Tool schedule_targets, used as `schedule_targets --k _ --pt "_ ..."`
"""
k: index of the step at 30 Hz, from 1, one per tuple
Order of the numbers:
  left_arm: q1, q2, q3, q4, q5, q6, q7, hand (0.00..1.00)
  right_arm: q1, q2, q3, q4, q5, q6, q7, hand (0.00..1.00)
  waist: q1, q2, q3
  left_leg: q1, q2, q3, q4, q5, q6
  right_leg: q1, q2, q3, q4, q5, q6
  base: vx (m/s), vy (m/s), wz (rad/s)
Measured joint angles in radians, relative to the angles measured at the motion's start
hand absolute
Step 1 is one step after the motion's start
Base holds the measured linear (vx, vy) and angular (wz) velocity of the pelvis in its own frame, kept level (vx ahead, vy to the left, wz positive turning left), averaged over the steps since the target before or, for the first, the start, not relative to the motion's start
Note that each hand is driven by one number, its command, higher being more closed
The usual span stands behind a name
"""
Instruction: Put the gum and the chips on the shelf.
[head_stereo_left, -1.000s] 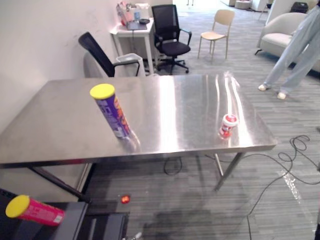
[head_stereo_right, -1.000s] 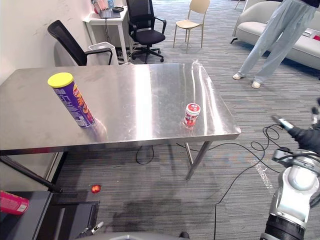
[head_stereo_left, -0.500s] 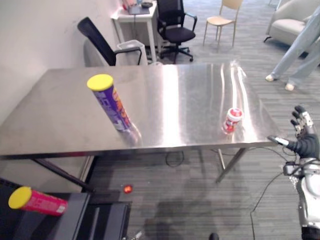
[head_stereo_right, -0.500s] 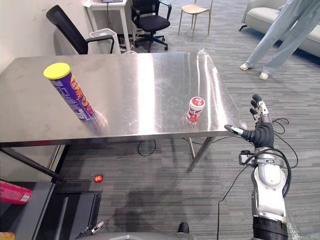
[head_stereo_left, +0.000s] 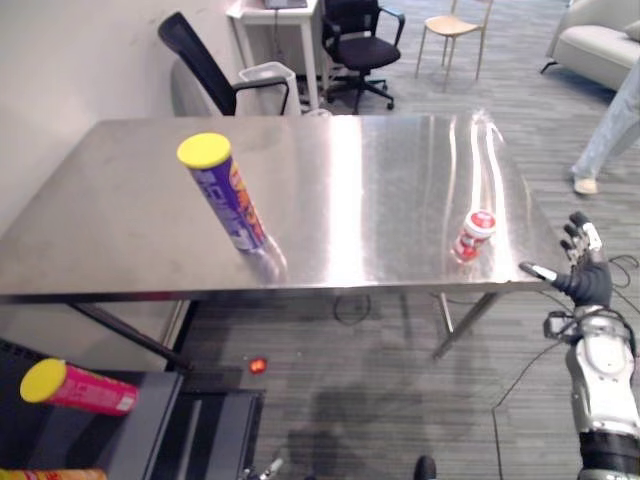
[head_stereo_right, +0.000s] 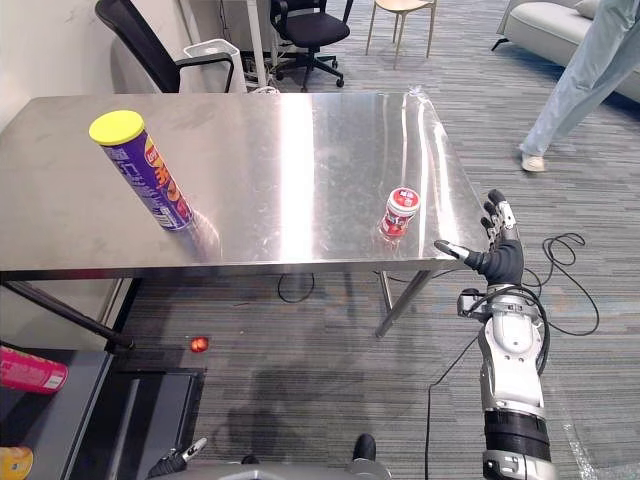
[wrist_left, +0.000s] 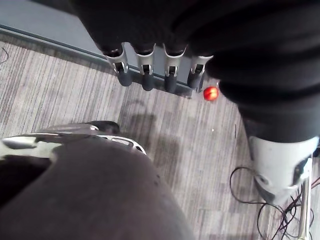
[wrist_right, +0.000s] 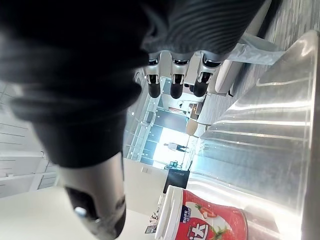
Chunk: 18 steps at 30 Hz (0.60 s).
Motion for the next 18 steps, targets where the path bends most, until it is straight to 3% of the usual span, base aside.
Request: schedule_targets --k 3,18 --pt "0.001 0.0 0.0 0.0 0.0 0.0 0.001 0.0 -0.008 0.01 0.004 0.015 0.004 0.001 -0.004 0.0 0.012 0.002 0.001 0.0 0.0 -0.002 0.0 0.0 0.0 0.001 0.0 -0.001 -0.001 0.0 0.0 0.0 0.0 0.0" --pt "0.0 0.0 0.001 0.0 -0.006 0.0 0.002 0.0 -0.117 0.033 0.037 0.14 0.008 0.011 -0.033 0.0 0.018 -0.004 0.031 0.001 -0.004 -0.021 -0.006 0.001 0.002 0.011 -0.001 -0.018 -0.006 0.006 -0.009 0.0 0.004 0.02"
